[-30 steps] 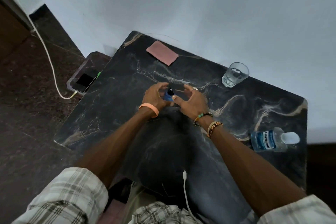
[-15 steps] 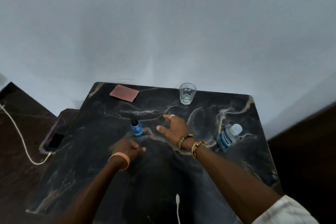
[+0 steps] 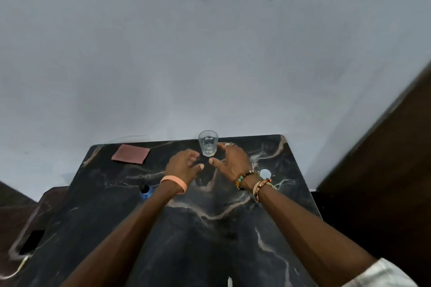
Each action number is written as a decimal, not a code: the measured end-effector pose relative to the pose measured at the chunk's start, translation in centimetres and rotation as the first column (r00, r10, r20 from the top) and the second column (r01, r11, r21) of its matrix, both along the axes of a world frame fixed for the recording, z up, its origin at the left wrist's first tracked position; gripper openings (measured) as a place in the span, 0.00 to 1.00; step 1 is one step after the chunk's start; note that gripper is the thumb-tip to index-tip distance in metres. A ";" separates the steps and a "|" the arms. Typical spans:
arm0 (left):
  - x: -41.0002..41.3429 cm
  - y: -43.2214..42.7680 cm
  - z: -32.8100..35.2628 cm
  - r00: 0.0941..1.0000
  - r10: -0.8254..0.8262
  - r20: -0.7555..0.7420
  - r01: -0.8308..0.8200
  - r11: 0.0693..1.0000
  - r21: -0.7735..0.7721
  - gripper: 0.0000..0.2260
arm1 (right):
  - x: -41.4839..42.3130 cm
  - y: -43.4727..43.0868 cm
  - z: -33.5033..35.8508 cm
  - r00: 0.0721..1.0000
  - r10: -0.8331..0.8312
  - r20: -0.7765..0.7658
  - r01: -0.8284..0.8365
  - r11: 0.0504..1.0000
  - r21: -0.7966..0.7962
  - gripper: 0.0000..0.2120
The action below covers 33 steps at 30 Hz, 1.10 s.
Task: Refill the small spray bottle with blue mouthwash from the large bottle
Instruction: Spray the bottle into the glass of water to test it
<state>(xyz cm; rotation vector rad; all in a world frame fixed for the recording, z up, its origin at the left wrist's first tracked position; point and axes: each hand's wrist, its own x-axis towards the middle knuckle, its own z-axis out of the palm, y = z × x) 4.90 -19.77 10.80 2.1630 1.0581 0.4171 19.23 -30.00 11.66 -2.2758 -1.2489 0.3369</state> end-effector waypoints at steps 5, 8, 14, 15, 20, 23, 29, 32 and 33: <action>4.1 0.2 2.0 0.991 -0.121 -0.054 0.129 0.971 0.202 0.20 | 3.2 -1.5 2.0 0.992 -0.114 0.056 0.110 0.991 0.072 0.28; 6.1 0.1 2.7 0.980 -0.180 -0.084 0.196 0.942 0.272 0.22 | 4.7 -2.2 3.1 0.981 -0.184 0.060 0.175 0.976 0.129 0.25; 9.6 -0.7 3.1 0.954 -0.275 -0.119 0.299 0.875 0.380 0.22 | 7.2 -3.3 4.6 0.954 -0.295 0.060 0.281 0.945 0.165 0.22; 10.0 -0.8 3.0 0.951 -0.280 -0.133 0.310 0.867 0.389 0.22 | 7.5 -3.5 4.7 0.949 -0.306 0.071 0.293 0.944 0.153 0.22; 11.9 -1.4 2.2 0.928 -0.331 -0.172 0.373 0.838 0.399 0.22 | 8.9 -3.8 4.5 0.922 -0.373 0.108 0.365 0.927 0.084 0.22; 12.5 -1.3 1.4 0.917 -0.357 -0.177 0.399 0.829 0.393 0.22 | 9.4 -3.4 4.3 0.904 -0.413 0.106 0.410 0.911 0.050 0.23; 12.6 0.0 0.0 0.912 -0.373 -0.168 0.409 0.821 0.398 0.20 | 9.8 -2.1 4.1 0.899 -0.409 0.159 0.424 0.903 -0.074 0.22; 12.1 1.1 -0.7 0.920 -0.363 -0.149 0.392 0.839 0.377 0.19 | 9.7 -0.8 3.9 0.904 -0.377 0.200 0.405 0.907 -0.120 0.22; 11.8 1.6 -1.0 0.925 -0.354 -0.136 0.379 0.849 0.367 0.18 | 9.7 -0.4 3.7 0.911 -0.359 0.203 0.390 0.910 -0.140 0.23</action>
